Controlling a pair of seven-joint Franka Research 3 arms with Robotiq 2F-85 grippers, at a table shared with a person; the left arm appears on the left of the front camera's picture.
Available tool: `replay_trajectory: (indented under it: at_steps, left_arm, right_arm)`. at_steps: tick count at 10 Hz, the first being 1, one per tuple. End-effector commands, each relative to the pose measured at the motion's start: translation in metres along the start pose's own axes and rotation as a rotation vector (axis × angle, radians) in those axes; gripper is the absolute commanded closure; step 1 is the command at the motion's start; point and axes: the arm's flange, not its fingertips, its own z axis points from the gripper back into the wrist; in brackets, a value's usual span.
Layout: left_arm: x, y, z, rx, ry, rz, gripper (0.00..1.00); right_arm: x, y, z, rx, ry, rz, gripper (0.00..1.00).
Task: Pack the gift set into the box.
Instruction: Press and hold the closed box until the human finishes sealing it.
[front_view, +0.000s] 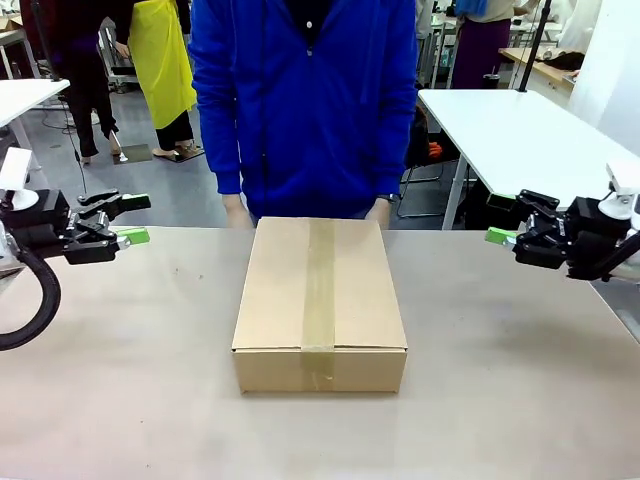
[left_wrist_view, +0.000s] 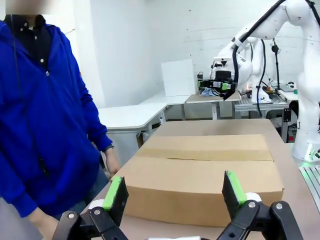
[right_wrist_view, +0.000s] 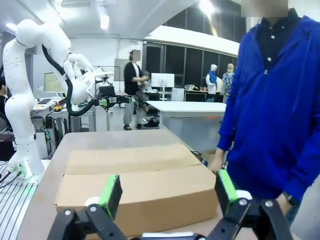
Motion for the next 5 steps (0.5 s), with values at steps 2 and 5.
replay_trajectory:
  at_steps: [2,5]
  left_arm:
    - [0.008,-0.0018,-0.0014,-0.033,-0.003,-0.016,0.0]
    - [0.008,-0.0018,-0.0014,-0.033,-0.003,-0.016,0.0]
  right_arm:
    - [0.0089,-0.0036,-0.0044,0.033,-0.003,-0.009,0.0]
    - [0.0089,-0.0036,-0.0044,0.033,-0.003,-0.009,0.0]
